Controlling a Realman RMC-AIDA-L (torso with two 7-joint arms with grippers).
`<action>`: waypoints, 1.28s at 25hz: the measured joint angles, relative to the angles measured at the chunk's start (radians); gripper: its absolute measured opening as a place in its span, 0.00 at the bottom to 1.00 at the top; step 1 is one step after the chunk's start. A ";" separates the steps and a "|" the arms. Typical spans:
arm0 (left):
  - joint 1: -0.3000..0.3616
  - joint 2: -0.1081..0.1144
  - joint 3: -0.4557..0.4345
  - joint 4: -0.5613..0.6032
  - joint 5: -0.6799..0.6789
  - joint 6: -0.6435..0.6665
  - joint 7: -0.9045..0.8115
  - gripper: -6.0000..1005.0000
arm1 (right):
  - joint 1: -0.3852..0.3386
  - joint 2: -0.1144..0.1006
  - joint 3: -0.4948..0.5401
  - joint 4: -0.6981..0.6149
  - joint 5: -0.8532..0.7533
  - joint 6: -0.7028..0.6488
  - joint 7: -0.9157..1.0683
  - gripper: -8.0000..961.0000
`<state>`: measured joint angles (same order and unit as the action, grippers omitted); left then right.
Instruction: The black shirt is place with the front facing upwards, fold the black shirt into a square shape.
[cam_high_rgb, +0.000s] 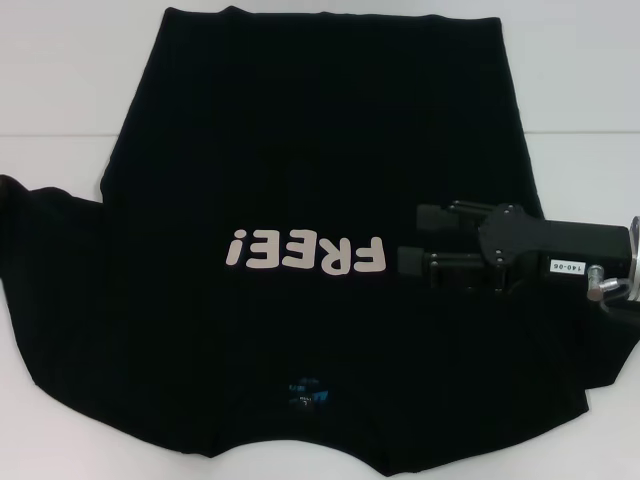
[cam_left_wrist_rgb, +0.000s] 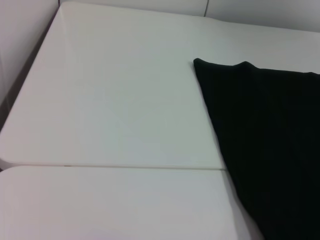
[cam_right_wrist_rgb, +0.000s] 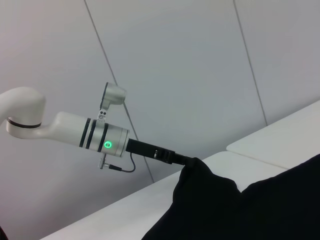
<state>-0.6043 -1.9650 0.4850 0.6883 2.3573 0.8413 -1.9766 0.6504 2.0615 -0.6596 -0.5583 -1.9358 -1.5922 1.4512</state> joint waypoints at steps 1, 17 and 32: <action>0.001 -0.001 0.000 0.004 0.000 0.010 -0.004 0.02 | -0.001 0.000 0.000 0.000 0.000 0.000 0.000 0.89; -0.017 -0.074 0.003 0.170 -0.047 0.500 -0.090 0.02 | -0.007 0.000 0.000 0.003 0.000 -0.002 -0.009 0.88; -0.062 -0.176 0.034 0.058 -0.162 0.459 -0.032 0.15 | -0.009 -0.013 0.036 0.003 0.000 0.007 0.016 0.87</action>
<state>-0.6666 -2.1410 0.5194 0.7459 2.1956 1.3007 -2.0088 0.6409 2.0489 -0.6236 -0.5552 -1.9358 -1.5855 1.4669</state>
